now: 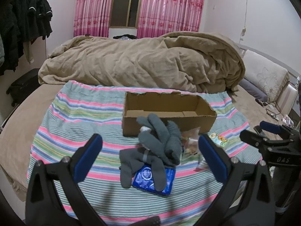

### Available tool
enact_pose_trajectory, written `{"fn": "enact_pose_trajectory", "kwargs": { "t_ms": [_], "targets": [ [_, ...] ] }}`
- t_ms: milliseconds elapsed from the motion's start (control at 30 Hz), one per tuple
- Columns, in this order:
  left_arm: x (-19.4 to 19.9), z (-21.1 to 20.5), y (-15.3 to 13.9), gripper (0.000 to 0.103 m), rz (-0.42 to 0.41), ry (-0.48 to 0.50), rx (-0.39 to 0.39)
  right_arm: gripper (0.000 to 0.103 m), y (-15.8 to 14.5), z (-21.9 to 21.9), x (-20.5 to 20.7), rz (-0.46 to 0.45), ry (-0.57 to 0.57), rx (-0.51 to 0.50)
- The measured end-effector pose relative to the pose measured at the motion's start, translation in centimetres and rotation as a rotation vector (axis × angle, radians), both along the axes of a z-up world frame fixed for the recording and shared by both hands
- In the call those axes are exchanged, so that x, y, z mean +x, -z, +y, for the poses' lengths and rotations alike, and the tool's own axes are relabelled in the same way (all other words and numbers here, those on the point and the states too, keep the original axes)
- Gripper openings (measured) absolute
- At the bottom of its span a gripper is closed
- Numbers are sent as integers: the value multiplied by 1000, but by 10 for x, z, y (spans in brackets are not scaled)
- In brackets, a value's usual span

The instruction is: Organize objects

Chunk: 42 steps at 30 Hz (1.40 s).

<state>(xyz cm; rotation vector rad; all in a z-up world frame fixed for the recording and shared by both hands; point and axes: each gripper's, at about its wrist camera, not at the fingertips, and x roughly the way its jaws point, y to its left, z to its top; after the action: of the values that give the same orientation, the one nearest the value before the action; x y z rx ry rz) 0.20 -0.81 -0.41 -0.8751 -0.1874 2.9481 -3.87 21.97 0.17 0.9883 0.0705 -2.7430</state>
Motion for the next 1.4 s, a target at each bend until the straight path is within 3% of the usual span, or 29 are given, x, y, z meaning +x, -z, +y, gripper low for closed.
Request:
{"fn": "enact_pose_trajectory", "kwargs": {
  "t_ms": [1400],
  "targets": [
    [-8, -1, 9, 102, -20, 1, -2, 103, 1, -1, -3, -9, -3, -6]
  ]
}}
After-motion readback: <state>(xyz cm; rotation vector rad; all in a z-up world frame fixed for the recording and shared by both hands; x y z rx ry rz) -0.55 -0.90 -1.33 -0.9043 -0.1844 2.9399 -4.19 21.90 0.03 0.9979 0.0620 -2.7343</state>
